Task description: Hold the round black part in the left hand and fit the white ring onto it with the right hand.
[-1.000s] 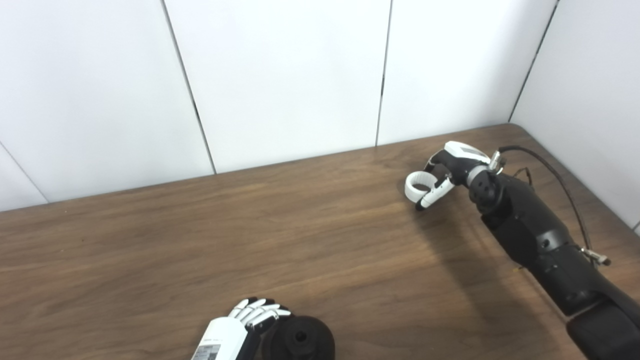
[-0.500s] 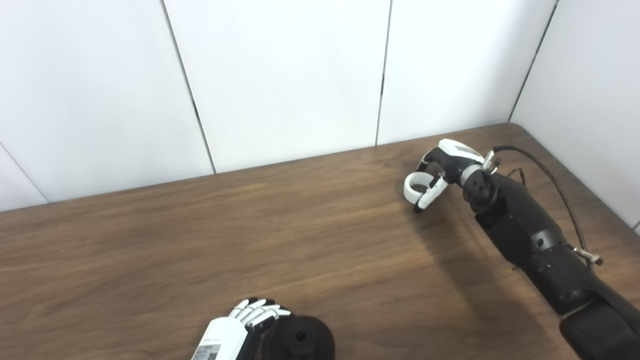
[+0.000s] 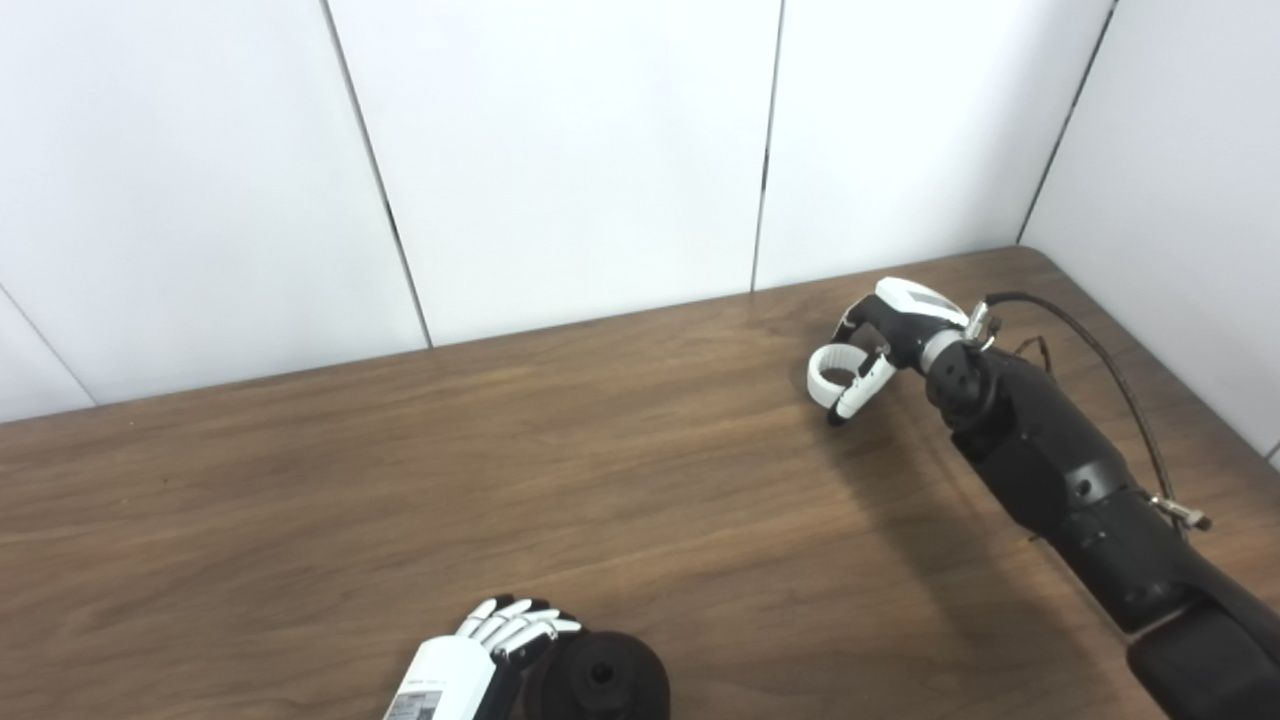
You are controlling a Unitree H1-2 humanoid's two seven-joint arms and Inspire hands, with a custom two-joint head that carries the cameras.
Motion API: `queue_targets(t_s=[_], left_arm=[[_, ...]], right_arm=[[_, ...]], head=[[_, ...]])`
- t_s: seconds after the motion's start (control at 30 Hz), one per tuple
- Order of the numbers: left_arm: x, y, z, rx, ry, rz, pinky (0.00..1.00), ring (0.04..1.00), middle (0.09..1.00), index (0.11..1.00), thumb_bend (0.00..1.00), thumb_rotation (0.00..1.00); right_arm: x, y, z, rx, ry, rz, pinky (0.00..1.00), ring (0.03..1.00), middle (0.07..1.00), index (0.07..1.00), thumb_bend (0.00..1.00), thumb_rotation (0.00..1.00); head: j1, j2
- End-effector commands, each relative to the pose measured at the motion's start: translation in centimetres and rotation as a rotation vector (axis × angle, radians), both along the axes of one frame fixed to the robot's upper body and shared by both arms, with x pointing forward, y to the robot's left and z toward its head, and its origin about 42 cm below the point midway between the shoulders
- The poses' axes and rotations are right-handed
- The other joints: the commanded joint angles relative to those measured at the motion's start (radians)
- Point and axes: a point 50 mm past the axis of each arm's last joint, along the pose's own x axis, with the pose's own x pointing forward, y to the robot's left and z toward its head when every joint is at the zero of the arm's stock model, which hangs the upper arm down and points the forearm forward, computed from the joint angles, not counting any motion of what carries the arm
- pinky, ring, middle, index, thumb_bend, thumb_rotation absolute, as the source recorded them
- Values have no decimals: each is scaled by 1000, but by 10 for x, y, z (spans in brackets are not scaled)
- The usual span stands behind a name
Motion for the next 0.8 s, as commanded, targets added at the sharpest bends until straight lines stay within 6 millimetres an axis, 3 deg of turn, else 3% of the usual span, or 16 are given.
queue_targets(t_s=[0.0,0.27,0.53,0.77], left_arm=[[-7,13,-13,102,75,22,922,856,788,487,520,63],[-8,13,-11,110,78,21,927,860,793,487,519,64],[-10,12,-8,116,81,19,917,860,795,488,519,65],[-11,10,-6,117,82,25,917,862,799,488,520,64]], right_arm=[[6,-4,34,-31,-75,22,901,924,844,485,524,134],[-5,10,51,-54,-90,121,896,926,829,485,524,134],[-23,52,79,-67,-133,273,910,942,836,485,524,135],[-45,85,91,-68,-152,413,913,937,834,484,524,136]], head=[[-1,0],[10,15],[21,28],[41,47]])
